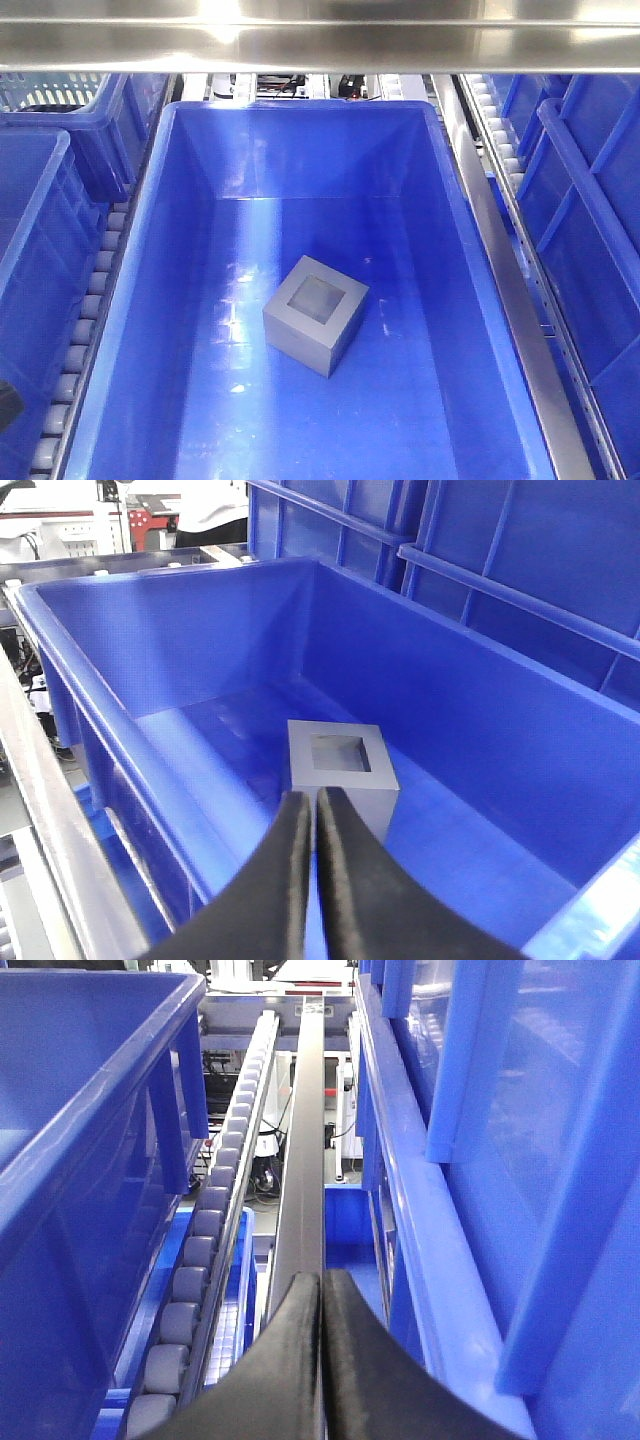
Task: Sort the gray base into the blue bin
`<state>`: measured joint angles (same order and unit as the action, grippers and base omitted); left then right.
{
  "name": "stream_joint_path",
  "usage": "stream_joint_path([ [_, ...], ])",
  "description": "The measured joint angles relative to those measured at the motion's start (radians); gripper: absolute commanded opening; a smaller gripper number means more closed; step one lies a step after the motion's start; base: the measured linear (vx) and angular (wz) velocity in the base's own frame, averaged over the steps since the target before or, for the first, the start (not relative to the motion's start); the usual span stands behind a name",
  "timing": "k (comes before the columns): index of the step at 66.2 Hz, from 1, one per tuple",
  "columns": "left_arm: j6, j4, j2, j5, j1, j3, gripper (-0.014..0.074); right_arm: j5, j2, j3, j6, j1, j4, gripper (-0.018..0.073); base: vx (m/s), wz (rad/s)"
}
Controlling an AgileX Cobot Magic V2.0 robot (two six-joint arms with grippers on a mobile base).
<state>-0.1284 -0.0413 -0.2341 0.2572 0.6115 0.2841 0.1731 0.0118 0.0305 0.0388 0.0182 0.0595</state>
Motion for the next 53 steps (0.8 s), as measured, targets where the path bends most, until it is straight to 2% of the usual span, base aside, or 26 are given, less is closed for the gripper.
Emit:
stream_joint_path([
  [5,0.018,-0.019,0.0,0.0,-0.063,0.0,-0.0006,0.0,0.0,0.0,0.0,0.0,0.0,-0.0009,0.0,0.0],
  [21,0.038,-0.027,0.001,0.007,-0.394,0.0,-0.0006,0.0,0.0,0.0,0.0,0.0,0.0,-0.0009,0.0,0.0],
  [32,0.038,-0.027,0.001,0.007,-0.57,0.0,-0.0006,0.0,0.0,0.0,0.0,0.0,0.0,-0.0009,0.0,0.0],
  [41,0.039,-0.032,0.013,-0.025,-0.639,-0.046,-0.0006,0.0,0.0,0.0,0.0,0.0,0.0,-0.0009,0.0,0.0],
  [53,0.041,-0.035,0.127,-0.124,-0.659,-0.228,-0.0006,0.0,0.0,0.0,0.0,0.0,0.0,-0.0009,0.0,0.0],
])
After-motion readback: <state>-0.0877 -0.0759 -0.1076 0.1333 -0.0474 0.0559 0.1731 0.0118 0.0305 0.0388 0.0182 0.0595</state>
